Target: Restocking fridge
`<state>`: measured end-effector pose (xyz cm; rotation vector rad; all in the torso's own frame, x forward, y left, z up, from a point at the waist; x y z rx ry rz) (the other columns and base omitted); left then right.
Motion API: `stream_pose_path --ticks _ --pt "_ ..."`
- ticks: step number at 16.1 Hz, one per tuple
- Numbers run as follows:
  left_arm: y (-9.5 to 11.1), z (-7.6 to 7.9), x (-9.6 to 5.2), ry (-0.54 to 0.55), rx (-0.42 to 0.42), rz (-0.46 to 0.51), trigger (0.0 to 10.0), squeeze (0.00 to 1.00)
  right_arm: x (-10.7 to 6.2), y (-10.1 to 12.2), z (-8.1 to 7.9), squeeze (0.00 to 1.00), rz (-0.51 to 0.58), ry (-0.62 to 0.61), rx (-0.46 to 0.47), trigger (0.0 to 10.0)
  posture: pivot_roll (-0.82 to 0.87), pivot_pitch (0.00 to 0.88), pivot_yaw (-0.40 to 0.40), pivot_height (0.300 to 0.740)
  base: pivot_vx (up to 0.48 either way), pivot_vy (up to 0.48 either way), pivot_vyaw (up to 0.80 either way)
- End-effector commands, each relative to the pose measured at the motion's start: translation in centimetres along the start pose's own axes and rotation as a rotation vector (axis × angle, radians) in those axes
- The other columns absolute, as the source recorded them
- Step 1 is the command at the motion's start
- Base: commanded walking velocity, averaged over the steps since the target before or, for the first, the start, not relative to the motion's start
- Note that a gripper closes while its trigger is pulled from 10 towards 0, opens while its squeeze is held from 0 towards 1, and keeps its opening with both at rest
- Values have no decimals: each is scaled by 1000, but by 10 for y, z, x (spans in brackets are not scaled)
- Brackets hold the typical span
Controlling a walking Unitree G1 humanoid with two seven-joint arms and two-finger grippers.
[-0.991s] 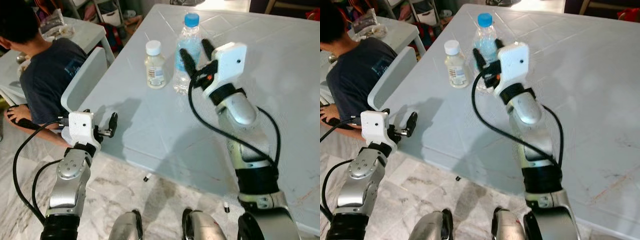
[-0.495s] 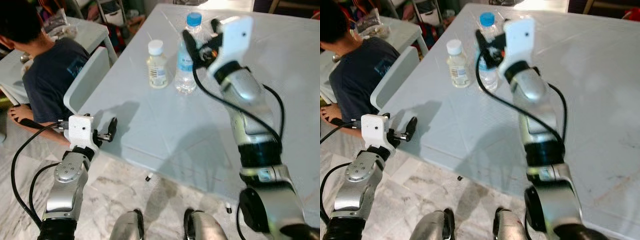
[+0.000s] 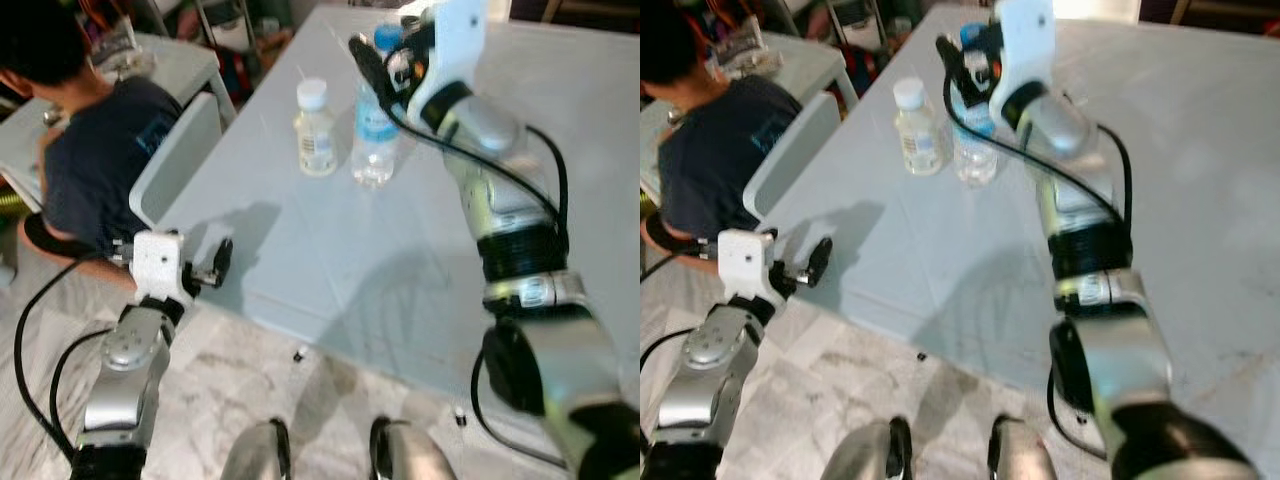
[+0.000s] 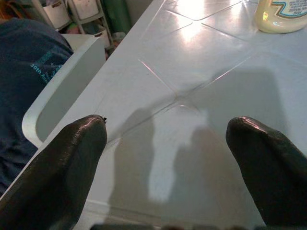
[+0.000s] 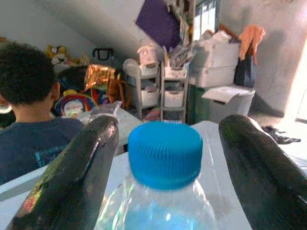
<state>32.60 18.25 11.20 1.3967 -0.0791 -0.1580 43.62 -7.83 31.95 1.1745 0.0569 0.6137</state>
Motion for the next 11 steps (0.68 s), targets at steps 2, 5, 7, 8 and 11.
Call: stream_pose_path --ticks 2,5,7,8,11 --pt "1 -6 -4 11 20 -15 10000 0 9 3 -2 0 -6 53 26 2980 43 190 143 740 0 0 0" --pt "2 -7 -4 10 23 -17 10000 0 13 4 -4 0 -13 78 14 0 44 188 139 740 0 0 0" --pt "1 -6 -3 11 21 -18 10000 0 15 3 -7 0 -28 99 -3 0 42 187 135 740 0 0 0" --pt "1 -5 -2 11 21 -19 10000 0 14 3 -8 0 -29 105 -11 0 40 186 134 740 0 0 0" --pt "0 -5 -1 14 21 -25 10000 0 10 3 -4 0 -17 106 -41 0 38 177 127 740 0 0 0"
Point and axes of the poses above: a point about 5 cm out from each wrist's last joint towards the gripper, its own x axis pointing out of the wrist towards the gripper, its own y axis along the axis of the wrist's last joint, z = x × y, the point moved 5 cm from there along x, pointing out of the wrist towards the gripper, and after that the axes turned 14 degrees about -x, right-handed, at the moved point
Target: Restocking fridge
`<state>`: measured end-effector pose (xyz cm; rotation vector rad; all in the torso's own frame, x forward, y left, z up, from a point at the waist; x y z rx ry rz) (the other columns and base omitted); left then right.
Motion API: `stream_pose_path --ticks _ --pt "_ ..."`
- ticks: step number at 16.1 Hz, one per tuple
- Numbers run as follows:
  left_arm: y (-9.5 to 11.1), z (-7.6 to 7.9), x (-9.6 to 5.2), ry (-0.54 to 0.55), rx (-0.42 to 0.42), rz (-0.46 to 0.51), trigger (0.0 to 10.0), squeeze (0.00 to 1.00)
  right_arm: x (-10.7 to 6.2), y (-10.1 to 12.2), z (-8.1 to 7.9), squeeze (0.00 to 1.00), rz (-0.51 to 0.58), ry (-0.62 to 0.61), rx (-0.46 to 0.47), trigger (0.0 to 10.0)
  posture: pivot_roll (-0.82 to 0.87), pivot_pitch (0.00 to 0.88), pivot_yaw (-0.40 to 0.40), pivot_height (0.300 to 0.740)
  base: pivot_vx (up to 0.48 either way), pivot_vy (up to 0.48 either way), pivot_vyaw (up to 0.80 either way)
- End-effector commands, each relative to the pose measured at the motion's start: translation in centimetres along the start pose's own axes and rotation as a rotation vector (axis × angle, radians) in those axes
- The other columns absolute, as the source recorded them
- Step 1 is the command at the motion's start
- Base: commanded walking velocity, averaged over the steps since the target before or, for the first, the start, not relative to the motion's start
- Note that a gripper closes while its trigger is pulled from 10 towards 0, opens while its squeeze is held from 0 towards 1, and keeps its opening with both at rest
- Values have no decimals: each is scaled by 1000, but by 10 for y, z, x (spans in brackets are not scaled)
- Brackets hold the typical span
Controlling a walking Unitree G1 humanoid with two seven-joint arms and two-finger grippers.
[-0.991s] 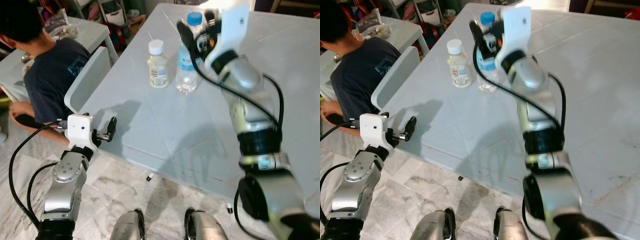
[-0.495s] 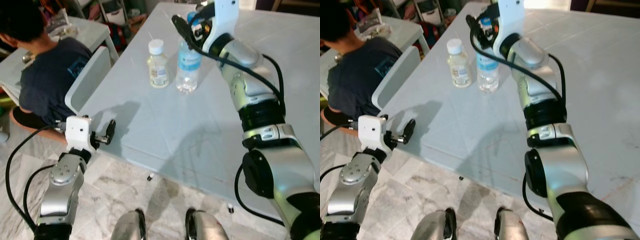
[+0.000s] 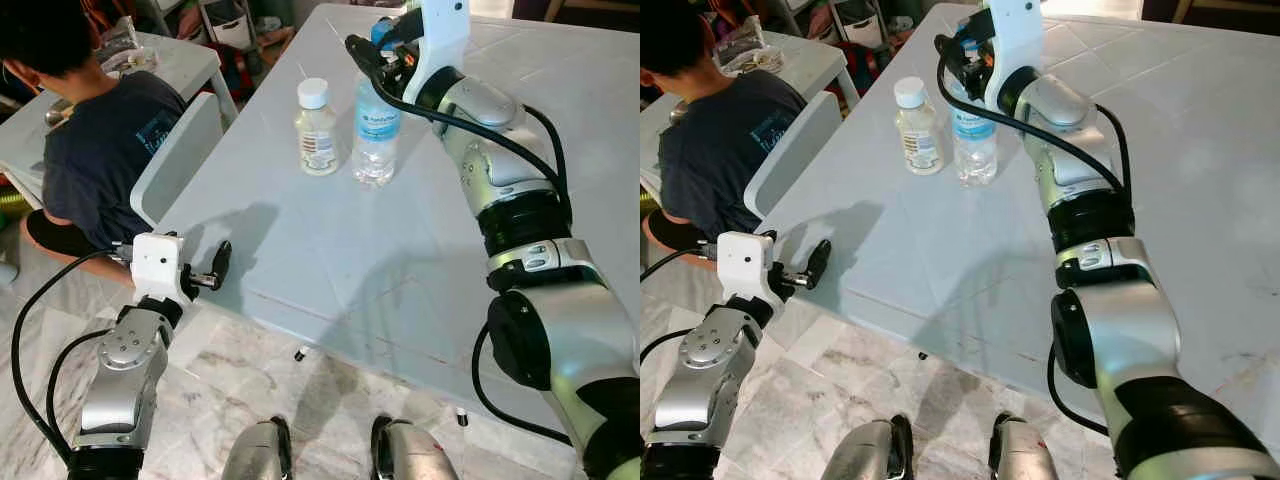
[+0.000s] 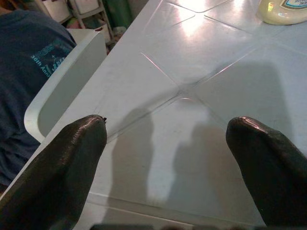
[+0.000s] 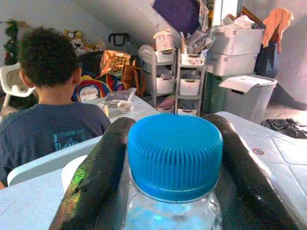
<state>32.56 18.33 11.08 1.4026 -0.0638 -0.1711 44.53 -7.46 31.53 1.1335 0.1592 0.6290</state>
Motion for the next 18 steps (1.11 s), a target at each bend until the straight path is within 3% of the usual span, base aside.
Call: stream_pose_path --ticks 1,4,7,8,10,12,14,18 --pt "1 -4 0 15 15 -7 10000 0 -1 7 0 0 22 11 -44 0 35 178 123 740 0 0 0" --pt "-2 -7 -1 36 15 -17 10000 0 -10 0 3 0 11 16 -72 0 18 177 127 740 0 0 0" --pt "8 -5 5 46 -8 11 10000 0 -24 -19 -11 0 -6 10 -91 0 7 159 121 740 0 0 0" --pt "6 -5 5 59 -17 6 10000 0 -32 -16 -13 0 42 -38 -89 0 1 151 117 740 0 0 0" --pt "-3 -5 3 69 -32 -16 10000 0 -49 -20 -28 0 82 -19 -66 0 -6 136 111 740 0 0 0" --pt "-10 -4 2 76 -40 -32 10000 0 -69 -32 -42 0 75 -27 44 10000 -15 117 98 740 0 0 0" --pt "-14 -5 2 86 -40 -30 10000 0 -83 -31 -49 0 119 -98 91 10000 -16 98 83 740 -122 291 0" --pt "-20 -7 -1 114 -59 -33 10000 0 -103 -57 -53 0 44 -280 155 10000 -6 52 72 740 -263 382 0"
Point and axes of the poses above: a point about 5 cm out from each wrist's last joint towards the gripper, its own x axis pointing out of the wrist towards the gripper, its own y axis along the axis of the wrist's last joint, z = x × y, the point moved 5 cm from there along x, pointing out of the wrist towards the gripper, and after that the axes turned 14 degrees about -x, right-handed, at the moved point
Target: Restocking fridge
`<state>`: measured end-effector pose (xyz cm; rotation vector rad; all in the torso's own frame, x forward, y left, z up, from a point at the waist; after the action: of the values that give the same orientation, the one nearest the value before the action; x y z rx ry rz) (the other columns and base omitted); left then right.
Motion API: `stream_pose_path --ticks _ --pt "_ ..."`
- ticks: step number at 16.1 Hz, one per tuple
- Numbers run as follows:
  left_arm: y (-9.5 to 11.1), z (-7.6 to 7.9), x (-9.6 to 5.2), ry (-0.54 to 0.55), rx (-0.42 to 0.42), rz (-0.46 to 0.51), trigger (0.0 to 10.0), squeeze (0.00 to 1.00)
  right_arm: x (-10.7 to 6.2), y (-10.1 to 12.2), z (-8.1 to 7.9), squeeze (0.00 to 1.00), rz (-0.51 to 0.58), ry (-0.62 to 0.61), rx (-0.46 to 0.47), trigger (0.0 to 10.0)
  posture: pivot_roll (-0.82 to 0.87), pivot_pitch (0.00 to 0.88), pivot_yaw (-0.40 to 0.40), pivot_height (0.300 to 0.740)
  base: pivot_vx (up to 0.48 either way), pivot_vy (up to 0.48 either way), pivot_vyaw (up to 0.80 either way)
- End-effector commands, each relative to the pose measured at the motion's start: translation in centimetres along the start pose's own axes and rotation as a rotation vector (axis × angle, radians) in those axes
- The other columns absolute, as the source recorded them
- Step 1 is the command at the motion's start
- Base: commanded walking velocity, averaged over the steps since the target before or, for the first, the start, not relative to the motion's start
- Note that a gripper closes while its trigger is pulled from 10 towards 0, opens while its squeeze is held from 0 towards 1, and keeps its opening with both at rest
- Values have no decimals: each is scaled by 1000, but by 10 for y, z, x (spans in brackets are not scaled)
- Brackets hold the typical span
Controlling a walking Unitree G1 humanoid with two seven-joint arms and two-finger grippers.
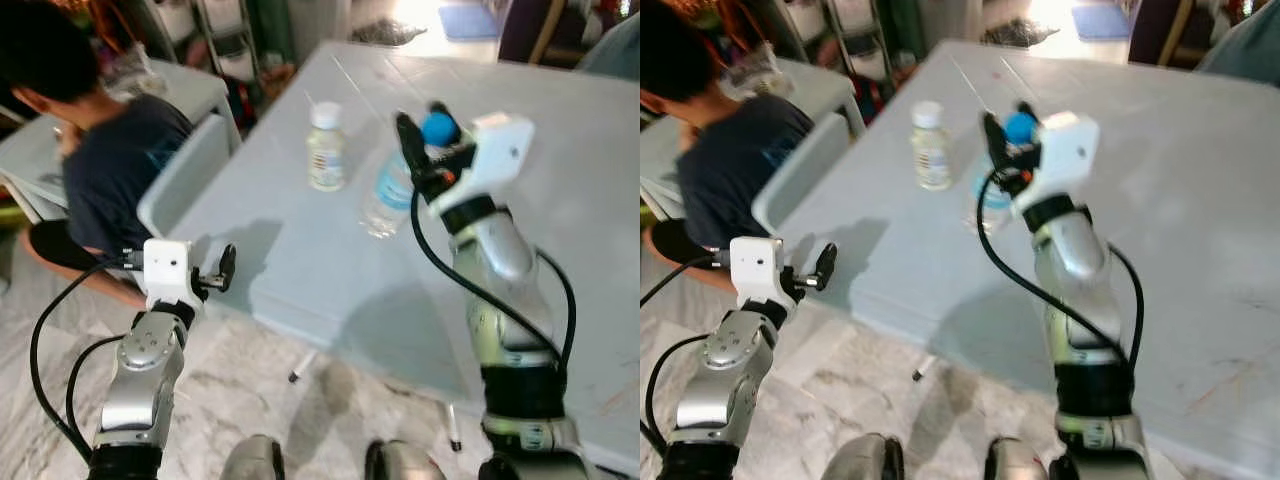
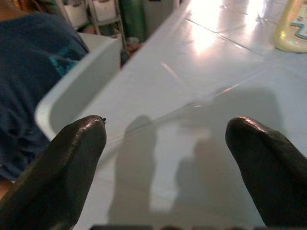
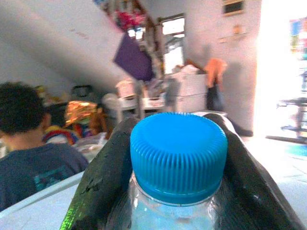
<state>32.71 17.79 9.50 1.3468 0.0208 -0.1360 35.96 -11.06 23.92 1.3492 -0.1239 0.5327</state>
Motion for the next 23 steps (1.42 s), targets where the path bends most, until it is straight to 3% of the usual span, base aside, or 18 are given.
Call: stream_pose_path --ticks 1,4,6,8,9,12,13,15,16,18,19,21,23 --pt "-6 -10 -3 37 1 -14 10000 0 -5 -18 -12 0 -75 15 37 10000 -8 48 74 740 -259 405 0" --pt "-8 -4 4 18 3 -8 10000 0 -16 -47 -23 0 -151 34 49 10000 -5 22 65 740 -257 407 0" --pt "0 -10 4 50 18 32 10000 0 -24 -66 -13 0 -235 -36 93 10000 0 7 62 740 -240 420 0" --pt "-3 -21 -1 93 25 31 10000 0 -28 -73 -10 0 -268 -57 70 10000 -4 0 59 740 0 420 0" --pt "-7 -25 -3 105 39 26 10000 0 -30 -74 -11 0 -261 -48 31 10000 -5 0 58 740 0 424 0" --pt "-26 -40 -17 157 27 -15 10000 0 -40 -87 -26 0 -295 9 69 10000 -6 0 52 740 0 421 0" --pt "-43 -47 -26 181 27 -59 10000 0 -46 -96 -32 0 -321 8 83 10000 -2 0 52 740 0 420 0" --pt "-51 -51 -30 193 38 -75 10000 0 -48 -100 -34 0 -334 8 63 10000 -6 0 52 740 0 424 0" --pt "-55 -51 -33 191 53 -80 10000 0 -45 -95 -40 0 -319 39 130 10000 -4 0 54 740 0 420 0" --pt "-48 -48 -25 185 76 -53 10000 0 -35 -76 -58 0 -237 142 261 10000 11 0 54 740 -240 420 0" --pt "-44 -49 -20 193 67 -38 10000 0 -35 -64 -79 0 -186 273 307 10000 6 0 58 740 -247 416 0" --pt "-39 -47 -16 182 80 -15 10000 0 -37 -46 -99 0 -116 399 318 10000 0 0 63 740 -133 129 0" --pt "-38 -45 -14 180 81 -9 10000 0 -37 -45 -99 0 -100 414 249 10000 -1 0 60 740 0 0 0"
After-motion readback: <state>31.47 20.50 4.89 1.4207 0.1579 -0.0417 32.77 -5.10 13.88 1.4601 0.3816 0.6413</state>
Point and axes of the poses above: a point about 5 cm out from each wrist's last joint towards the gripper, its own x axis pointing out of the wrist towards the gripper, its own y axis along the axis of the wrist's last joint, z = x × y, the point moved 5 cm from there along x, pointing out of the wrist towards the gripper, and after that the axes turned 14 degrees about -x, right-handed, at the moved point
